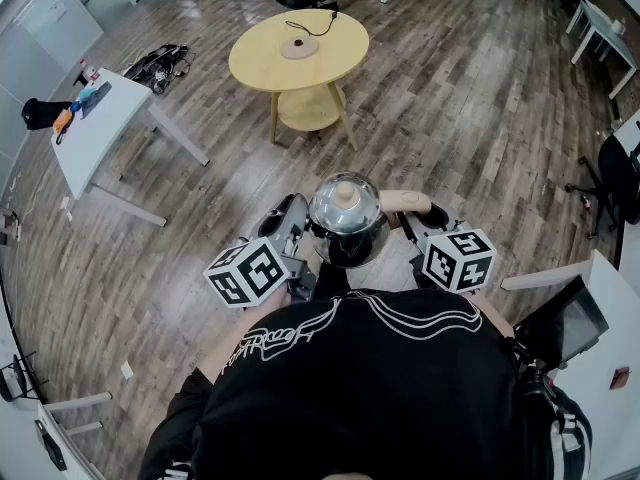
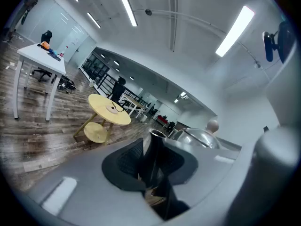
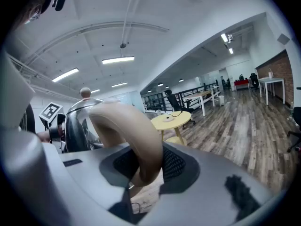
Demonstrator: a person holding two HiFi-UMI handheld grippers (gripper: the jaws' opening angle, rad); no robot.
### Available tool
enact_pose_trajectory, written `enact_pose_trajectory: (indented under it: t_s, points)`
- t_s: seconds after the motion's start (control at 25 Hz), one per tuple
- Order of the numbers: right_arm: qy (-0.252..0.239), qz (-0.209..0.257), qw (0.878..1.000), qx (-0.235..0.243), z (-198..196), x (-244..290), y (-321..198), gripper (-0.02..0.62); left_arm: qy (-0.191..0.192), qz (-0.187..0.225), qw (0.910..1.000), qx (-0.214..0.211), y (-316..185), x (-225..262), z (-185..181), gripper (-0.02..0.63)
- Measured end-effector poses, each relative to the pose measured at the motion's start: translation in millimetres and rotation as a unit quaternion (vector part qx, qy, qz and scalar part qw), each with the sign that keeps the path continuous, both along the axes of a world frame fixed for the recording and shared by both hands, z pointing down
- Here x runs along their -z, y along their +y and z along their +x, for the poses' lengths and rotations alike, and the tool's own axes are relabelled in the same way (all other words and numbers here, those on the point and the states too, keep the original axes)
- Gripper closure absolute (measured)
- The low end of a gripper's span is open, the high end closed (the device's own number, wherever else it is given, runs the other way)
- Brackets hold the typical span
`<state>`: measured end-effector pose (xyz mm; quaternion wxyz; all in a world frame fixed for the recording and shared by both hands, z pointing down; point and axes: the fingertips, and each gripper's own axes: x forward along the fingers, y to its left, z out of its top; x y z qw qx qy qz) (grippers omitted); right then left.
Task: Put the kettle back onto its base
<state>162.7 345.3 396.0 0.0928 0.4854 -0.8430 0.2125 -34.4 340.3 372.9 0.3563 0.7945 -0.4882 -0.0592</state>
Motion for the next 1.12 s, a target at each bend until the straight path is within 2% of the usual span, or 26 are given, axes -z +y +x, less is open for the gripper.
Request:
enact_pose_trajectory:
  t_s: [0.44, 0.6, 0.8, 1.12]
  points:
    - [-0.008, -0.015, 1.000, -0.011, -53.6, -29.6, -240.0, 0.483, -0.014, -0.014, 0.9997, -0.018, -247.4, -26.1, -51.5, 0.532]
    - [-0.006, -0.010, 1.000, -0.011, -79.6, -29.0, -310.8, 0.483, -0.013, -0.009, 0.9996, -0.022, -320.2, -25.9, -76.8, 0.532]
    - [0.001, 0.001, 1.000, -0.005, -92.3, -24.6, -356.9, 0.483, -0.012, 0.004, 0.9995, -0.029, -370.6, -20.2, -88.8, 0.532]
    - [0.005, -0.014, 1.000, 0.012, -101.9, -40.9, -392.7, 0.483, -0.014, -0.009, 0.9996, -0.021, -404.1, -35.9, -98.2, 0.532]
